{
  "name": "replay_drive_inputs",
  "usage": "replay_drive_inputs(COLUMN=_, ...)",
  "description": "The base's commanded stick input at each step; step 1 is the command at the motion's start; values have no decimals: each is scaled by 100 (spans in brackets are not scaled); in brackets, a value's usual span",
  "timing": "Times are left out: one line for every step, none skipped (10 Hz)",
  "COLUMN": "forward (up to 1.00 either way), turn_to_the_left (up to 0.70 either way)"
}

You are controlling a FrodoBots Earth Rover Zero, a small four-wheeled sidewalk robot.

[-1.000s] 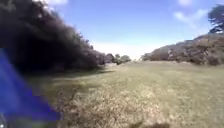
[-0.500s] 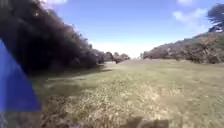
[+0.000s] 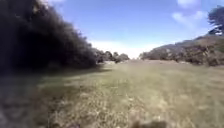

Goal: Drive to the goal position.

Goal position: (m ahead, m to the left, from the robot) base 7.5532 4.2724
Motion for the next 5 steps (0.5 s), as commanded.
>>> replay_drive_inputs(forward=70, turn_to_the_left=0)
replay_drive_inputs(forward=70, turn_to_the_left=0)
replay_drive_inputs(forward=70, turn_to_the_left=0)
replay_drive_inputs(forward=70, turn_to_the_left=0)
replay_drive_inputs(forward=70, turn_to_the_left=0)
